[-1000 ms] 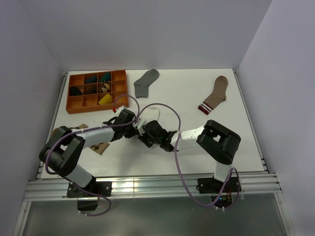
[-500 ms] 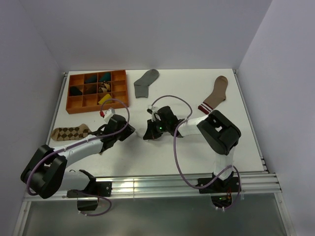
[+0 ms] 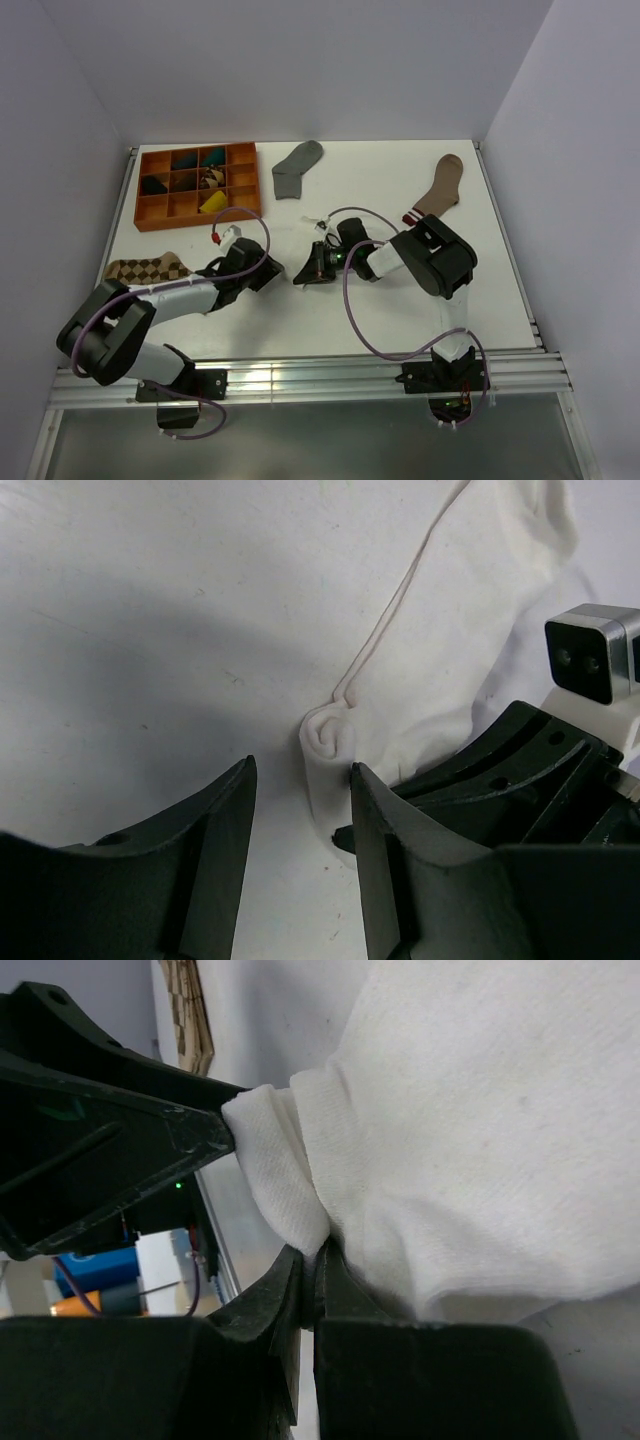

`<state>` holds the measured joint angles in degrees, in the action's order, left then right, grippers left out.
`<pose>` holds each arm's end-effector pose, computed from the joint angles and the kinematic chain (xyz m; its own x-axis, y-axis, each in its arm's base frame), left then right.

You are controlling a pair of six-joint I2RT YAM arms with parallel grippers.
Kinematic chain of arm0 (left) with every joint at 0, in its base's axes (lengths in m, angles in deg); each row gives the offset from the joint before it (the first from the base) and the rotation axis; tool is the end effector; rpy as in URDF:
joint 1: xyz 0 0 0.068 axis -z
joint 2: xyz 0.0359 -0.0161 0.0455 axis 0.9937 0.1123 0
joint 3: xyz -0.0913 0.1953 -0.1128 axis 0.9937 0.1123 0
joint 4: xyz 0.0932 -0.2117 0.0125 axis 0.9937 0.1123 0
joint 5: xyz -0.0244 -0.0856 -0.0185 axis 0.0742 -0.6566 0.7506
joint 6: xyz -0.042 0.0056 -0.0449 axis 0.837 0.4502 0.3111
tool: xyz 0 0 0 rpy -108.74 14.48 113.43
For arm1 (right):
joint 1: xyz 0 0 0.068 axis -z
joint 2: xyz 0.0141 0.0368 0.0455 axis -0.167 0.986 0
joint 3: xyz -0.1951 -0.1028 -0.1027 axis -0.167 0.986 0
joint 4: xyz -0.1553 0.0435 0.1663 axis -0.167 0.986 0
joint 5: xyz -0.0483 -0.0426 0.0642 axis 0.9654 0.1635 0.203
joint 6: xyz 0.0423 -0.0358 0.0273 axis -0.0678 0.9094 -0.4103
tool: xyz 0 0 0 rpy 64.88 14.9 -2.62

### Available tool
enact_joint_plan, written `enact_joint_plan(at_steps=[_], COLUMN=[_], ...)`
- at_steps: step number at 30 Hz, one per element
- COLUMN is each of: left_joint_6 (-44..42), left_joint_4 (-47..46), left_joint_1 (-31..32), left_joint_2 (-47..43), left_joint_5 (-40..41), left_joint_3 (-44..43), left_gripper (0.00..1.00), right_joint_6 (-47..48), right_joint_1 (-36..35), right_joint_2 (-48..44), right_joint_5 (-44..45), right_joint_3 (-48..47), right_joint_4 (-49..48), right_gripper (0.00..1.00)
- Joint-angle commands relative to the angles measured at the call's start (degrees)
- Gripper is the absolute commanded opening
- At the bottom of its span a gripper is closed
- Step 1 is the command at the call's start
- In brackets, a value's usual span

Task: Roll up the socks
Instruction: Roll the sock at the center of the board.

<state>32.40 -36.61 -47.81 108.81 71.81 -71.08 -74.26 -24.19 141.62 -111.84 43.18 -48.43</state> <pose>0.2075 -0.1394 0.1371 -0.6357 -0.6779 -0.3692 -0.3458 0.6777 -0.6490 0.2630 0.2169 0.0859 -0.9557 -0.0551 -0.2892 -0.2870 0.3923 0.8739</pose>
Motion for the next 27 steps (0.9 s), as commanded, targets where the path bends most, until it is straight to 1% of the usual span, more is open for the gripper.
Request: enact_joint_plan(at_steps=[1, 11, 20, 23, 27], left_joint_6=[1.0, 0.9, 0.6, 0.6, 0.4], left_joint_4=[-4.0, -4.0, -1.2, -0.1, 2.3], left_joint_1=[0.6, 1.5, 2.4, 2.5, 2.6], left_joint_2=[1.6, 5.6, 9.4, 9.8, 9.6], left_joint_5=[-0.7, -1.4, -1.6, -1.1, -0.3], left_joint_3=[-0.7, -1.8, -3.8, -4.3, -5.1], left_gripper=[0.48, 0.48, 0.45, 0.41, 0.29], right_joint_6=[-3.7, -5.3, -5.7, -5.2, -2.1], right_joint_1=[0.6, 1.5, 2.0, 2.2, 2.2], right_joint_2=[2.8, 4.1, 4.4, 4.1, 2.5], right_joint_5=[-0.9, -1.6, -1.1, -0.6, 0.3], right_joint_3=[1.7, 1.0, 1.1, 1.0, 0.4], right_joint_4=[-1.1, -1.2, -1.2, -0.4, 1.7], right_gripper=[0.0, 0.0, 0.0, 0.0, 0.03])
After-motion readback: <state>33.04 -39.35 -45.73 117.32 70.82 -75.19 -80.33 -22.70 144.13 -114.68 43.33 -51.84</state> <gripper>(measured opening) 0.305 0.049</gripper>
